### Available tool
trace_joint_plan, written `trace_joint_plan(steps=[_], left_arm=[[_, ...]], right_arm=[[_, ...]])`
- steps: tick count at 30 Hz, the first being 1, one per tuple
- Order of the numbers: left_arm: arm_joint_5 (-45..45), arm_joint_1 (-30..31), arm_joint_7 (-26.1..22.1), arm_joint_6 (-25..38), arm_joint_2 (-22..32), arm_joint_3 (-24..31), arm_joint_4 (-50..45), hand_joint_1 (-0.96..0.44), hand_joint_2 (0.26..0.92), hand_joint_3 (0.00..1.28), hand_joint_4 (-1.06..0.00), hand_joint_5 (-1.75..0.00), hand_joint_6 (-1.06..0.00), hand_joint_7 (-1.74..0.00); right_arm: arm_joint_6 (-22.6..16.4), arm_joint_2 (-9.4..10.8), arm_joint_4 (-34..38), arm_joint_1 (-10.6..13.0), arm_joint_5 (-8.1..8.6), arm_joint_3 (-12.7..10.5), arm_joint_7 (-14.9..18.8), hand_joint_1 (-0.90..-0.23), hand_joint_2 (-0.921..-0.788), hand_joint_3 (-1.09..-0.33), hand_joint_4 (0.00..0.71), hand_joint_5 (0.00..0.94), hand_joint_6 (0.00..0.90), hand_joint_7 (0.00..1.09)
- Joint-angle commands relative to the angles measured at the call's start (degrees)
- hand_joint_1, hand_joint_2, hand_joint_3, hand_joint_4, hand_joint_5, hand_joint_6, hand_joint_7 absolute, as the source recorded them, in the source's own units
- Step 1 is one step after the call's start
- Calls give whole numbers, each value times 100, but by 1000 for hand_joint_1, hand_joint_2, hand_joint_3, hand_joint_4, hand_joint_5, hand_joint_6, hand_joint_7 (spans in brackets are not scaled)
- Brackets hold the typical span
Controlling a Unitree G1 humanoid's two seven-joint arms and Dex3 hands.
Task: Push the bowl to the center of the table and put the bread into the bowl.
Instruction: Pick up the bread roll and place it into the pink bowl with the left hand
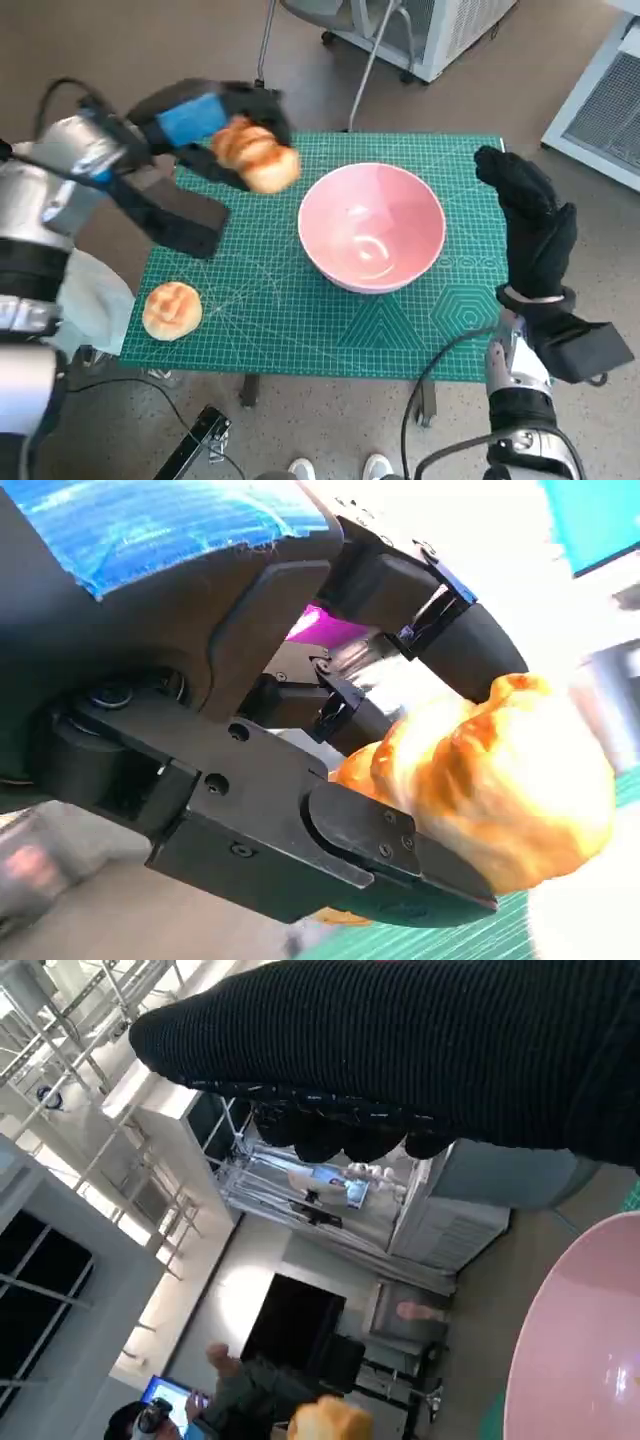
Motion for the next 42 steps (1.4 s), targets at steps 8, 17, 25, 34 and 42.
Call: trace_joint_plan(steps=[8,17,25,34,42], left_arm=[[633,-589,689,-119,-1082,-689,764,1,921,198,-466,-1247,-568,-1368],[1062,-655,1090,117,-1697,-1220,1370,0,921,210,-456,-1236,-557,-1401],[1267,-606,1409,212,-1921,-1531,1738,0,921,202,-518,-1193,-513,-1445],[1325,-521,1143,359,-1945,-1782,1932,36,918,228,-383,-660,-386,-775],[1533,-653,690,548,-1772,-2041,1729,-25,906,77,-179,-44,-242,-185]], right_arm=[[16,-9,95,153,71,-23,93,-686,-921,-785,415,4,192,617],[13,-9,-116,321,191,-54,124,-683,-921,-783,416,3,199,600],[-24,-49,-185,430,225,-87,93,-688,-921,-775,420,2,250,518],[-48,-55,-151,442,208,-106,73,-678,-921,-778,423,3,261,497],[-28,-52,-121,402,188,-132,27,-678,-921,-775,425,2,266,487]])
